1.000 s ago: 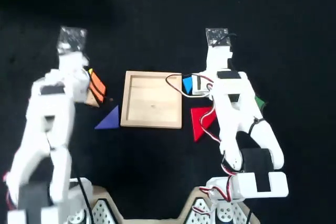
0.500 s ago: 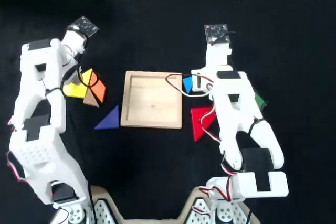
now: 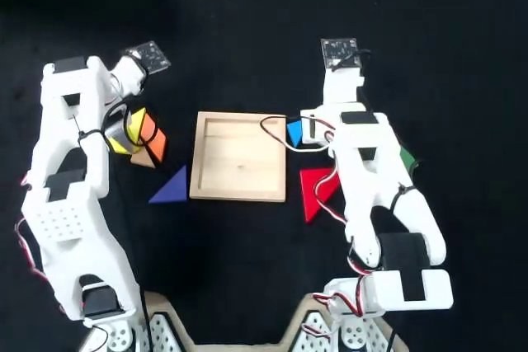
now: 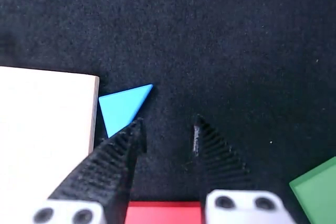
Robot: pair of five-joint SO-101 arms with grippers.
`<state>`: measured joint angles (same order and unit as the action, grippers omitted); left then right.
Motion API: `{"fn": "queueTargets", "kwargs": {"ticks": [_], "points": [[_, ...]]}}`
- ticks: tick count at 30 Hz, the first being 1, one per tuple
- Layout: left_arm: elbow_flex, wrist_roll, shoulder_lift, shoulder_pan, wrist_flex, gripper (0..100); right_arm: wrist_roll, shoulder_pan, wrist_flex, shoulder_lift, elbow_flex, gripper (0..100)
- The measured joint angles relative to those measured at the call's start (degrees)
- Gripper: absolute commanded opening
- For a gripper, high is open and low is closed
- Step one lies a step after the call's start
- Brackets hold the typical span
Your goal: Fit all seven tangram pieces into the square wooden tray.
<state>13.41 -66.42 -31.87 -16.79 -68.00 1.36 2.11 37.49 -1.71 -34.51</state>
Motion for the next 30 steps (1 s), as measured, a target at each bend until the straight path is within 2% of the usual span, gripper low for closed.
{"fn": "queueTargets", "kwargs": {"ticks": [9, 13, 18, 24, 30], "points": [[8.44, -1.32, -8.53, -1.58, 0.09, 31, 0.0, 0.0, -0.53, 0.0, 0.0, 14.8], [11.69, -5.01, -11.52, -1.93, -1.41, 31, 2.2, 0.0, -2.29, 0.62, -0.62, 14.8], [14.24, -6.24, -13.63, -1.93, -2.46, 31, 3.43, 0.09, -2.9, 1.85, -0.62, 14.8], [14.68, -6.68, -13.71, -1.85, -4.22, 21, 3.78, 0.0, -2.99, 1.85, -0.62, 14.8], [16.35, -10.73, -14.07, -1.85, -8.26, 9, 3.78, 0.0, -3.16, 1.85, -0.62, 14.8]]}}
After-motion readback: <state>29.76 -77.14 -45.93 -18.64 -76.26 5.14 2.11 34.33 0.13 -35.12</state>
